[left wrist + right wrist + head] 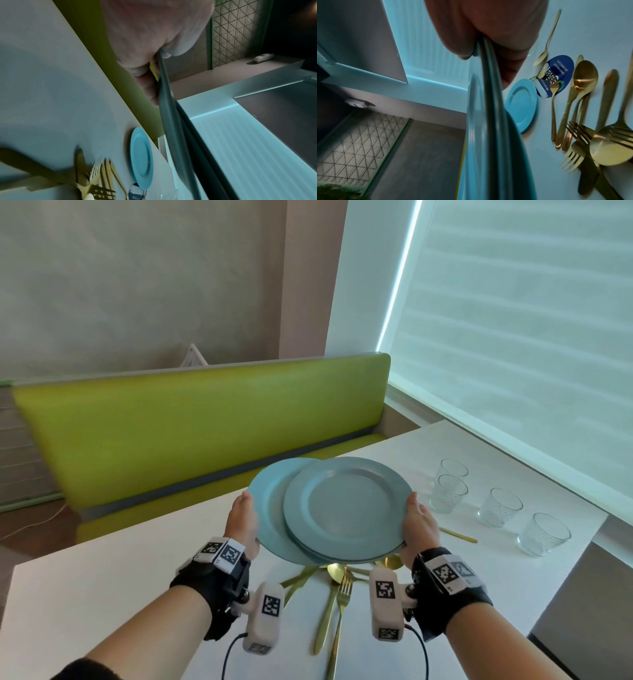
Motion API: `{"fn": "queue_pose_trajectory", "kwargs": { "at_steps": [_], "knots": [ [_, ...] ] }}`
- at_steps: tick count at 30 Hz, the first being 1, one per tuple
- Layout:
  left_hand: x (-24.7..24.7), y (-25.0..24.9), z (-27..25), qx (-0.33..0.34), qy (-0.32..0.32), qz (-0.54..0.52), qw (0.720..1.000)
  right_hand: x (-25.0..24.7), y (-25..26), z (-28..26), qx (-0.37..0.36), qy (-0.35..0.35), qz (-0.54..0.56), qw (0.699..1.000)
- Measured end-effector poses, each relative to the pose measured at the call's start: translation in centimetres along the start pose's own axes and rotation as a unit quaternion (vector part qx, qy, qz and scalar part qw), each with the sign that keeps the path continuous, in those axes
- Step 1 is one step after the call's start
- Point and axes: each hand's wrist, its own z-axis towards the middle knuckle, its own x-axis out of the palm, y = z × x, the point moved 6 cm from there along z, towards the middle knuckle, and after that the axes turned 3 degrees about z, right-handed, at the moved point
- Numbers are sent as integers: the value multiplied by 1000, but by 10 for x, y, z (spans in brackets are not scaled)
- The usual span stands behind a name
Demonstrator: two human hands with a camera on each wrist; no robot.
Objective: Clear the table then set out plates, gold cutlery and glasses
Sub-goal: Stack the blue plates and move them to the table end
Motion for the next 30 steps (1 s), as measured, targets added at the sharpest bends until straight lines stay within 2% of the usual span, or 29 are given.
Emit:
{"fn": "queue_pose_trajectory", "kwargs": {
  "at_steps": [7, 11, 17, 20, 24, 28, 30],
  "knots": [
    [22, 16, 19, -32, -21, -13, 999, 15, -2, 41, -18, 18, -45, 999],
    [40, 25, 31, -47, -25, -20, 998, 28, -4, 65, -12, 51, -87, 995],
    [60, 32, 53, -62, -50, -31, 996, 54, -15, 100, -29, 96, -173, 980],
    [64, 30, 63, -57, -56, -20, 997, 63, -16, 114, -60, 138, -221, 964],
    [61, 30, 81, -50, -89, 2, 995, 71, -22, 141, -47, 186, -237, 952],
    [63, 32, 93, -43, -106, 8, 993, 54, -18, 187, 11, 131, -274, 953],
    [62, 35, 101, -39, -120, 17, 992, 41, -30, 215, 53, 108, -310, 943]
  ]
}}
